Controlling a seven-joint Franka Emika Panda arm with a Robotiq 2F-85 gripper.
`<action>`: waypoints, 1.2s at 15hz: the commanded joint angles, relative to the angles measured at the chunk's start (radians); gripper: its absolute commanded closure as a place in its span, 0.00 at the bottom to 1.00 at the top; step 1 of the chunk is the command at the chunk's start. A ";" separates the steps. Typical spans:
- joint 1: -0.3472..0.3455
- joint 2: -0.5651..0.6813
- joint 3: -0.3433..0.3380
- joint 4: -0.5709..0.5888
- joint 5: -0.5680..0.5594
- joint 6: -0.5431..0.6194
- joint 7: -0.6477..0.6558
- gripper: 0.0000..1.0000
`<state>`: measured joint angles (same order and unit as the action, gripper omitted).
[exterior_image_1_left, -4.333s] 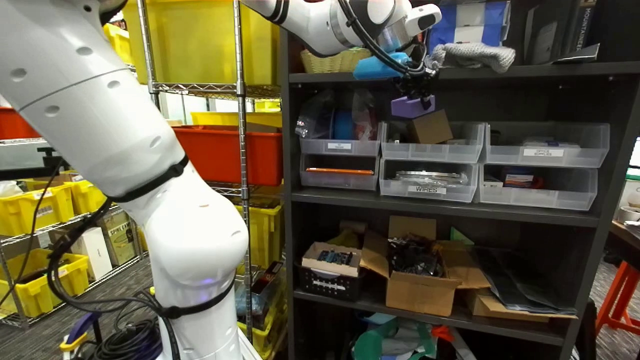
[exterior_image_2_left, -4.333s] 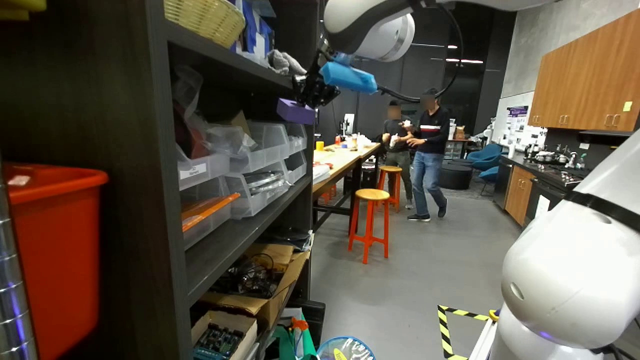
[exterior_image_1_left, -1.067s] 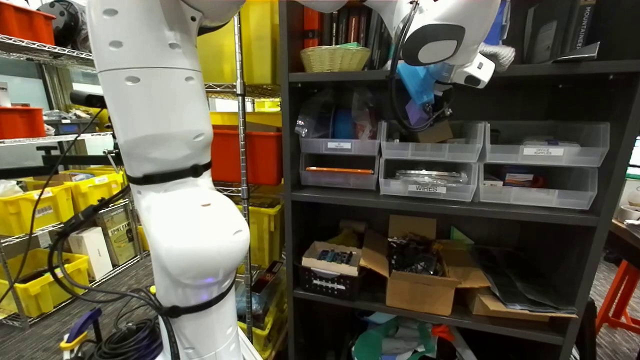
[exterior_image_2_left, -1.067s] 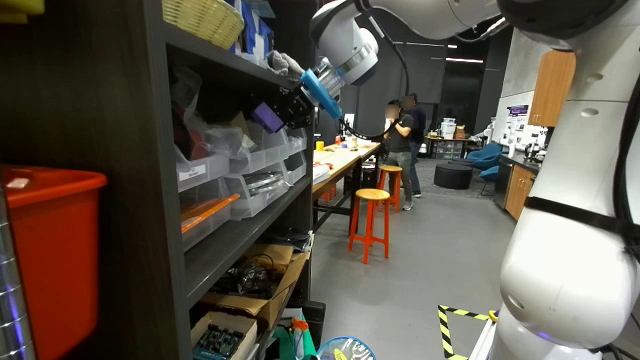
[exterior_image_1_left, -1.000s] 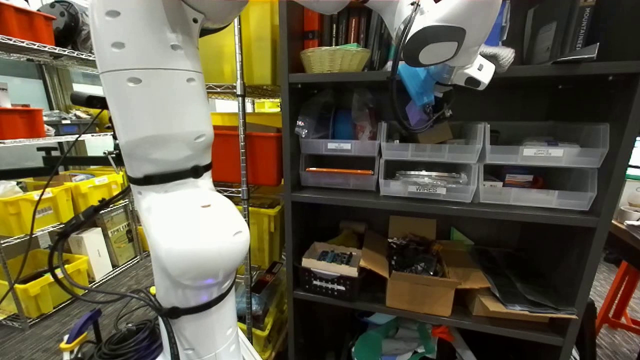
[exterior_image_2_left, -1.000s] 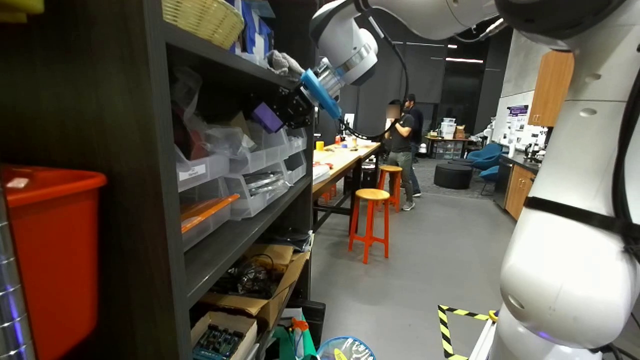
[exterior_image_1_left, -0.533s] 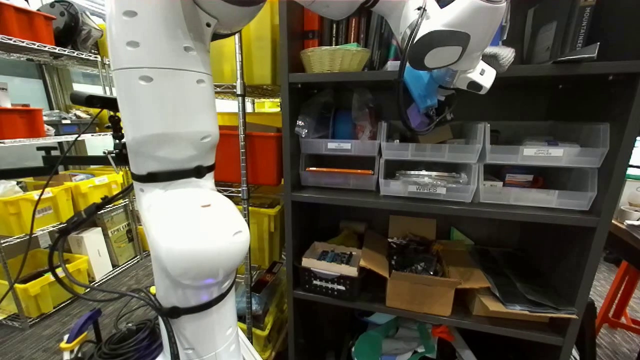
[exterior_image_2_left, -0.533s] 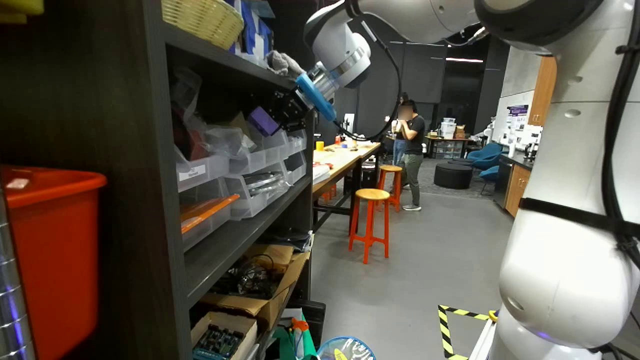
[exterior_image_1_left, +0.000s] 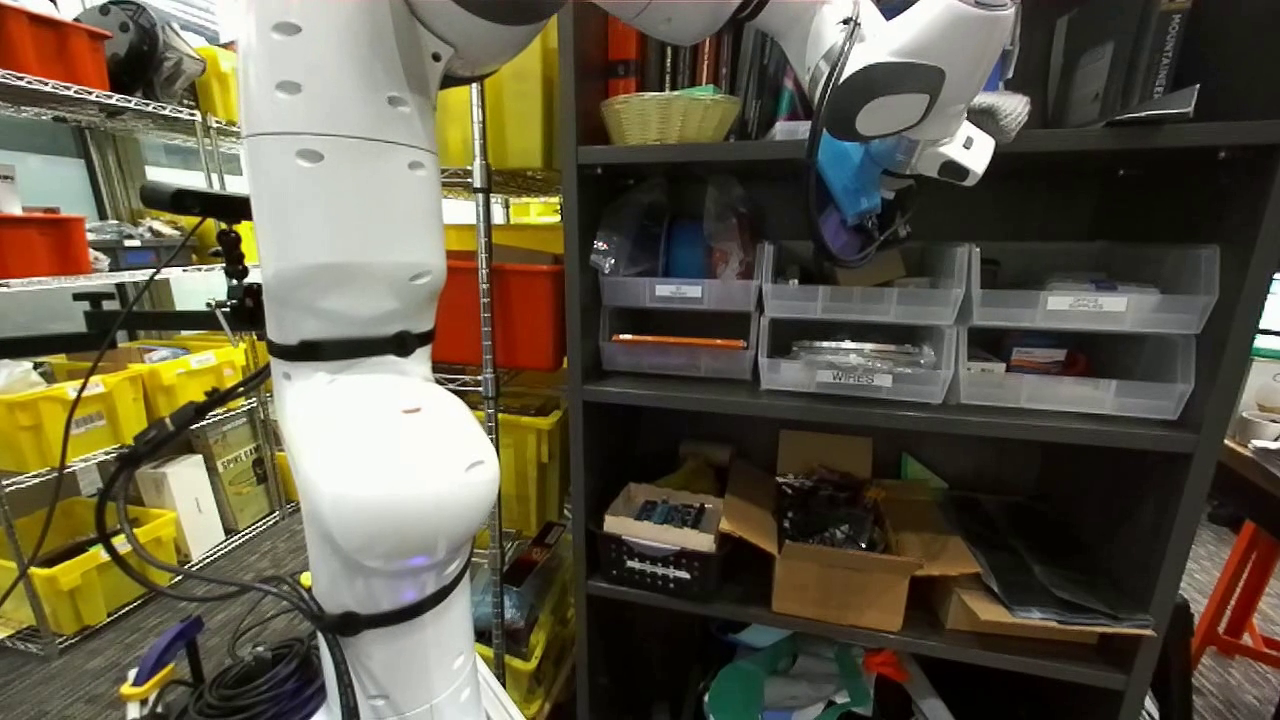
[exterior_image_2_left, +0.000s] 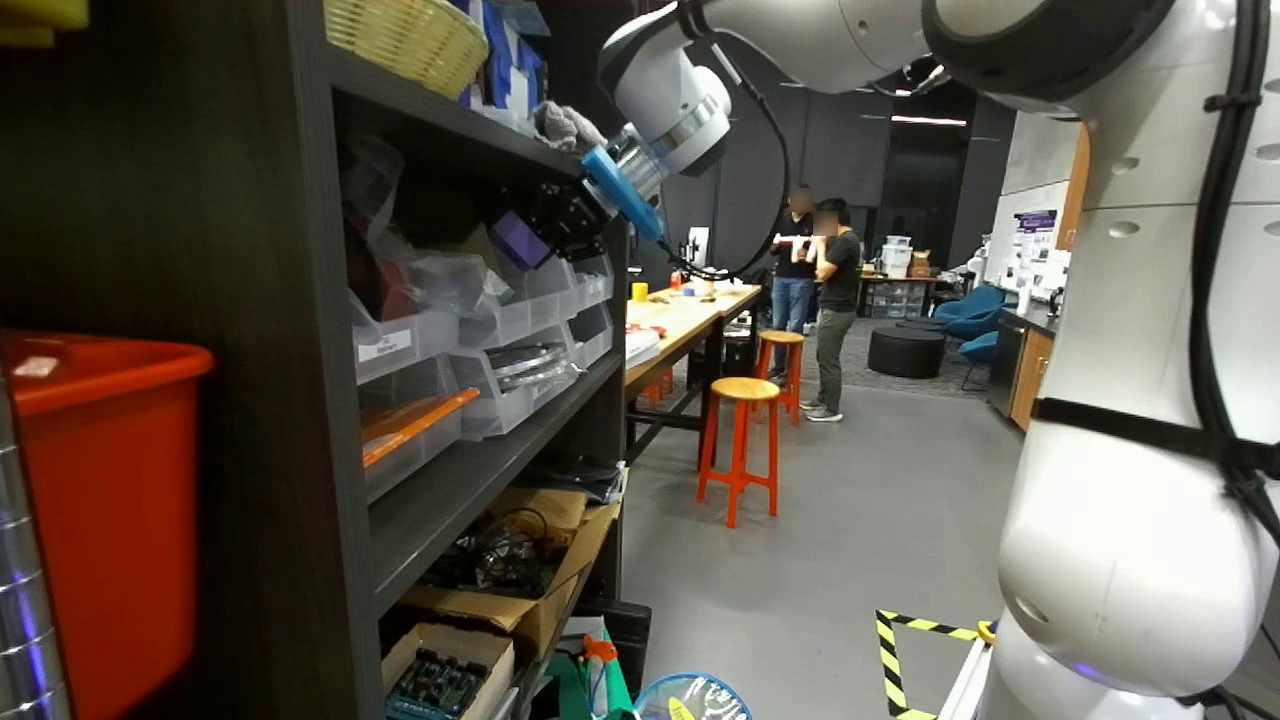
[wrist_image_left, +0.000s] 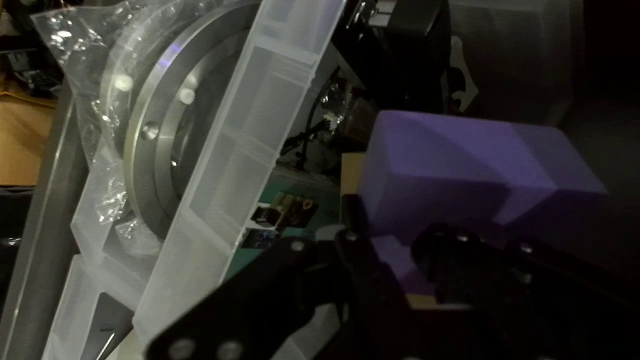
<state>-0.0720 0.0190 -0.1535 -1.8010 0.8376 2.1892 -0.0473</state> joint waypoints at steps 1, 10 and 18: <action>-0.024 0.024 0.011 0.041 0.022 -0.031 0.001 0.93; -0.049 0.045 0.007 0.063 0.018 -0.037 0.007 0.93; -0.055 0.065 0.010 0.082 0.011 -0.040 0.017 0.93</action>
<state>-0.1111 0.0661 -0.1534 -1.7532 0.8376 2.1757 -0.0457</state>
